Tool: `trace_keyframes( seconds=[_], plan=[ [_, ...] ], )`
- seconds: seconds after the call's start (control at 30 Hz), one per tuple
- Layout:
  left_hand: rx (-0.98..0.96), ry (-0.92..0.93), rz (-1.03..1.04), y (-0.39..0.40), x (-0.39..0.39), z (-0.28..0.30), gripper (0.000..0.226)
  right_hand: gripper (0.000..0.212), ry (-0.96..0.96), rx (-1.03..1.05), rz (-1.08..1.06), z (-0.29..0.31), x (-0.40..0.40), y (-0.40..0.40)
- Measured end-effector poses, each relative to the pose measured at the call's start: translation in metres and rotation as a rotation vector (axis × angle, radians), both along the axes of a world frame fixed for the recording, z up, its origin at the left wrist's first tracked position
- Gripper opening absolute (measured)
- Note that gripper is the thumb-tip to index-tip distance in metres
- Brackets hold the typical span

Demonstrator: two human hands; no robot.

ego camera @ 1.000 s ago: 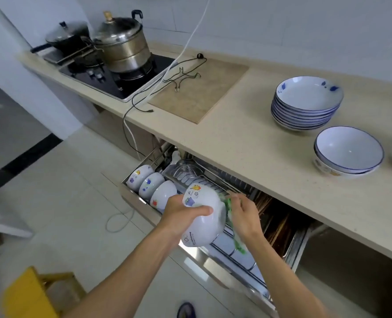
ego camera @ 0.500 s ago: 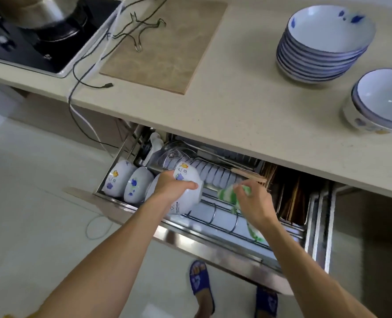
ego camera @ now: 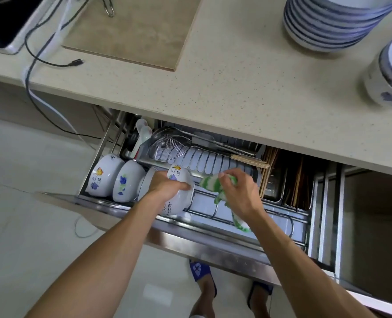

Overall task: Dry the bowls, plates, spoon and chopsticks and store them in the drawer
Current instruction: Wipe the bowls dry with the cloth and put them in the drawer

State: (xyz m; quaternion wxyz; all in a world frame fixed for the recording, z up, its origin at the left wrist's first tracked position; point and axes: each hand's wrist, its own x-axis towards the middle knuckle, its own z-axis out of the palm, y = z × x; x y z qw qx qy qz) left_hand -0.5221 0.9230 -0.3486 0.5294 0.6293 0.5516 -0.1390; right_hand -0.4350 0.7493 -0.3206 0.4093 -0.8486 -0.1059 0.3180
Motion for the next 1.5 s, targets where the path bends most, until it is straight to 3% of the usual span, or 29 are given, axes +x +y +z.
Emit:
trace_keyframes(
  seconds=[0.17, 0.33, 0.53, 0.67, 0.73, 0.87, 1.0, 1.07, 1.2, 1.37, 1.5],
  plan=[
    [0.006, 0.036, -0.001, 0.004, -0.005, -0.02, 0.038, 0.022, -0.012, -0.018, 0.016, -0.011, -0.004, 0.008],
    [0.004, 0.065, -0.013, -0.001, -0.01, -0.033, 0.031, 0.028, 0.023, -0.01, 0.023, -0.018, -0.011, 0.008],
    [0.052, 0.091, -0.072, -0.004, -0.009, -0.036, 0.044, 0.024, 0.076, 0.048, -0.074, -0.016, -0.017, 0.007],
    [0.421, 0.057, -0.304, -0.016, -0.009, -0.006, 0.047, 0.021, 0.113, 0.077, -0.121, -0.004, -0.021, 0.002],
    [0.513, -0.095, -0.432, -0.026, -0.007, 0.017, 0.053, 0.021, 0.117, 0.095, -0.121, 0.009, -0.022, -0.001],
    [0.275, -0.322, -0.612, -0.042, 0.004, 0.049, 0.046, 0.02, 0.103, 0.132, -0.131, 0.036, -0.016, -0.006],
    [0.316, -0.417, -0.581, -0.056, 0.019, 0.077, 0.013, 0.021, 0.005, 0.163, -0.146, 0.069, -0.001, -0.027],
    [0.331, -0.458, -0.586, -0.065, 0.034, 0.092, 0.007, 0.02, -0.019, 0.153, -0.168, 0.085, 0.012, -0.044],
    [0.33, -0.545, -0.621, -0.107, 0.082, 0.124, 0.022, 0.014, -0.072, 0.138, -0.293, 0.116, 0.046, -0.091],
    [0.275, -0.623, -0.637, -0.182, 0.15, 0.153, 0.014, 0.026, -0.104, 0.118, -0.481, 0.14, 0.104, -0.158],
    [0.215, -0.624, -0.554, -0.234, 0.201, 0.164, 0.028, 0.04, -0.06, 0.137, -0.586, 0.142, 0.161, -0.198]
  ],
)
